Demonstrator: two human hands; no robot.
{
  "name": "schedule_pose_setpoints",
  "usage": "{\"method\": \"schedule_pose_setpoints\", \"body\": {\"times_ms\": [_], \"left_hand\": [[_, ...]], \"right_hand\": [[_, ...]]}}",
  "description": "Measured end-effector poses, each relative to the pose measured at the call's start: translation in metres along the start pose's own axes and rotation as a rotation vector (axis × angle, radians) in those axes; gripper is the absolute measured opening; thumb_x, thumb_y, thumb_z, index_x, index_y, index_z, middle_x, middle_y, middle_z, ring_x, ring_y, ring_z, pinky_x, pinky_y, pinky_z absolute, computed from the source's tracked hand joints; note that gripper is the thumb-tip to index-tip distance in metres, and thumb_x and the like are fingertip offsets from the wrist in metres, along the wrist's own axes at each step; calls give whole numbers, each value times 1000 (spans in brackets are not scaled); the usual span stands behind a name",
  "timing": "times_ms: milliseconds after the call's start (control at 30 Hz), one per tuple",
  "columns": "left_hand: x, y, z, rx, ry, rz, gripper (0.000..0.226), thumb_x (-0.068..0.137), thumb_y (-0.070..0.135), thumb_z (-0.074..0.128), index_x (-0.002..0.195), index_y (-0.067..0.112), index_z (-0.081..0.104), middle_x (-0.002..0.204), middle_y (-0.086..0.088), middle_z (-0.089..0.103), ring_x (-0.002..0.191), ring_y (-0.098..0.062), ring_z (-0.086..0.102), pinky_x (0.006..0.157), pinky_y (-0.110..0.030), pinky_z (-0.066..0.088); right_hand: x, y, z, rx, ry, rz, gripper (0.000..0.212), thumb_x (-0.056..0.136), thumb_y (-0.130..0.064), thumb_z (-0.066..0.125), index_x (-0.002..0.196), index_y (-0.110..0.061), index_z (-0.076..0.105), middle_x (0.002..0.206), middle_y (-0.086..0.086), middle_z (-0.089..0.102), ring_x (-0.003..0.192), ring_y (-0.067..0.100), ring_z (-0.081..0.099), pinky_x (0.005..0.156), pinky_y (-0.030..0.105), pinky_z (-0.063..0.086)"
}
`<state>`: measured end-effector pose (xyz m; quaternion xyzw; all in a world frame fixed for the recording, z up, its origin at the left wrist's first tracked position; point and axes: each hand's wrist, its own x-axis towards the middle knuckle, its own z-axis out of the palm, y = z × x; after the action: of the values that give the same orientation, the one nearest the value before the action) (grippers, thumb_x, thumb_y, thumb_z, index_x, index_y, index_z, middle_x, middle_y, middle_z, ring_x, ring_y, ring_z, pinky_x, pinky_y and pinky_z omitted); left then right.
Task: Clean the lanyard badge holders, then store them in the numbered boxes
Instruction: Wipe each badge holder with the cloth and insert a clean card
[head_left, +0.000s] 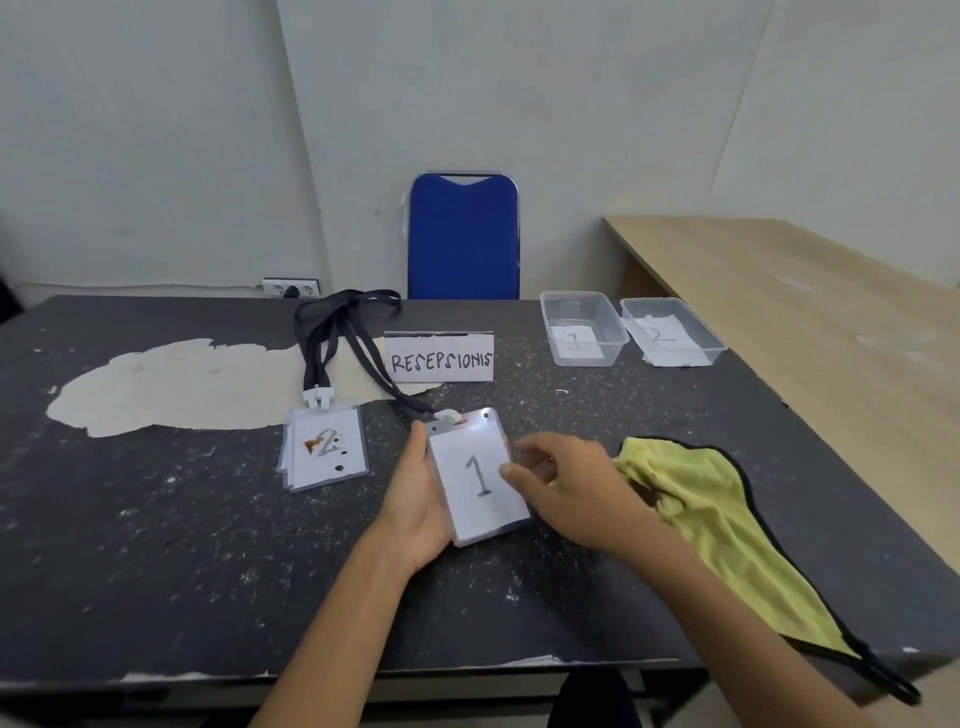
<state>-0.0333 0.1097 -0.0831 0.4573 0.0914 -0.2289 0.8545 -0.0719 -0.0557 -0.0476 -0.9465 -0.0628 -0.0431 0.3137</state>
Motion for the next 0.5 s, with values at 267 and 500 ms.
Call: {"method": "schedule_pose_setpoints", "body": {"times_ms": [267, 500], "left_hand": [[2, -2, 12, 116, -45, -29, 66, 96, 61, 19, 115, 18, 66, 106, -18, 71, 95, -32, 68, 85, -47, 51], [21, -11, 39, 320, -55, 20, 29, 100, 23, 47, 123, 11, 59, 109, -12, 72, 97, -23, 68, 76, -32, 55]], "right_hand": [[8, 17, 6, 456, -83, 254, 12, 88, -23, 66, 100, -20, 65, 86, 7, 70, 75, 13, 63, 76, 32, 53], [15, 53, -22, 365, -10, 422, 7, 91, -17, 59, 91, -15, 66, 90, 2, 70, 85, 16, 65, 75, 30, 53]]}}
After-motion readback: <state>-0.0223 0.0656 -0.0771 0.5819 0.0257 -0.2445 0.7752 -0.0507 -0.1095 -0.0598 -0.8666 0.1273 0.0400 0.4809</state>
